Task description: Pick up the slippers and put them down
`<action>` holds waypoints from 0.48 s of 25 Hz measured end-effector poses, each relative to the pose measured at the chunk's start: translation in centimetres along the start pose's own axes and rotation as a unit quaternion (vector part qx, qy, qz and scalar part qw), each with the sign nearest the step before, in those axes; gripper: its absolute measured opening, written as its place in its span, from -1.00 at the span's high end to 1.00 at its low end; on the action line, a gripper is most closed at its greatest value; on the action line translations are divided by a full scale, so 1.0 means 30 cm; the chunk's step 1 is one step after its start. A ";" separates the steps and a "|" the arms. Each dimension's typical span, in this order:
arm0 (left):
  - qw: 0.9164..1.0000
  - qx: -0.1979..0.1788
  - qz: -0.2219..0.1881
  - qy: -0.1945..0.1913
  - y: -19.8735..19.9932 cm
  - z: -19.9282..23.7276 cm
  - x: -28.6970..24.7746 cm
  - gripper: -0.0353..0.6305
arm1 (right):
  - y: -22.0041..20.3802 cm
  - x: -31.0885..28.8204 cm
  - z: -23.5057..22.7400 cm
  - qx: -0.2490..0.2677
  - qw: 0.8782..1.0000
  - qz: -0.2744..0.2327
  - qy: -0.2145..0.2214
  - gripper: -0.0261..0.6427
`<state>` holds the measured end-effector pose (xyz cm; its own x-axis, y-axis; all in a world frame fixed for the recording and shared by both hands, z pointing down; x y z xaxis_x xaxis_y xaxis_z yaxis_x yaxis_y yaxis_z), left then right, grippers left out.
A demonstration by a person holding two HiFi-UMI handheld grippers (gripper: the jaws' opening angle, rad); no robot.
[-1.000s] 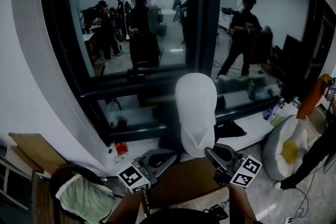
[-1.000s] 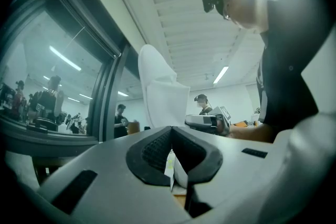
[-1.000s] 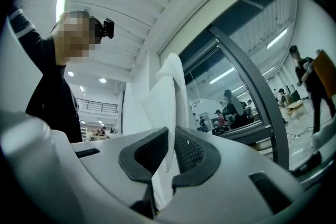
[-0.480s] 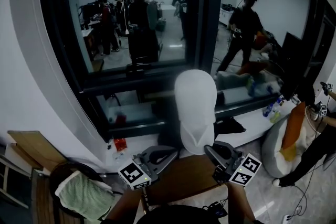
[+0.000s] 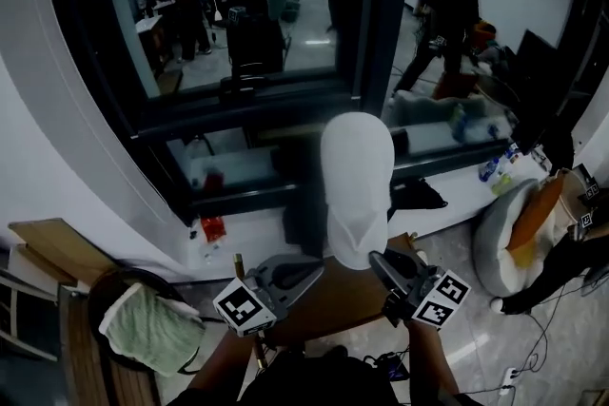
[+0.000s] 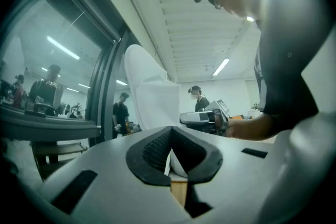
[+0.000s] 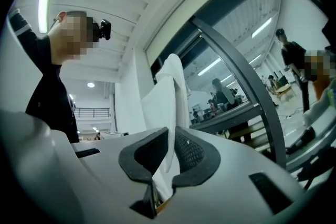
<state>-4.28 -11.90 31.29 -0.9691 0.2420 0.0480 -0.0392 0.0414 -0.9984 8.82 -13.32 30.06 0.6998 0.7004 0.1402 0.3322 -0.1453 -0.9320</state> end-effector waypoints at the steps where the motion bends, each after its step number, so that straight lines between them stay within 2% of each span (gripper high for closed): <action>1: 1.000 0.006 0.004 0.001 -0.019 -0.002 -0.006 0.86 | -0.019 0.007 -0.016 -0.009 1.000 0.005 -0.006 0.78; 3: 1.000 0.026 0.013 -0.001 -0.069 -0.016 -0.011 0.86 | -0.076 0.024 -0.049 -0.034 0.999 0.018 -0.023 0.78; 8: 0.992 0.117 0.042 -0.011 -0.257 -0.078 0.013 0.86 | -0.292 0.082 -0.126 -0.114 0.988 0.066 -0.076 0.78; 12: 0.987 0.148 0.057 0.001 -0.420 -0.041 -0.005 0.86 | -0.452 0.083 -0.258 -0.143 0.980 0.102 -0.094 0.78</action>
<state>-3.35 -11.25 43.89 -0.9709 0.2301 -0.0659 0.0009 -0.2717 -0.9624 10.94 -15.01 45.64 0.6495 0.7494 -0.1287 0.3802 -0.4666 -0.7986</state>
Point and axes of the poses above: the fingertips, and each gripper's own axes: x backward along the fingers, z to its left, y out of its top, the point moved 2 cm from there along x, backward along the fingers, and after that the axes turned 7 degrees about -y, right-handed, at the moved point
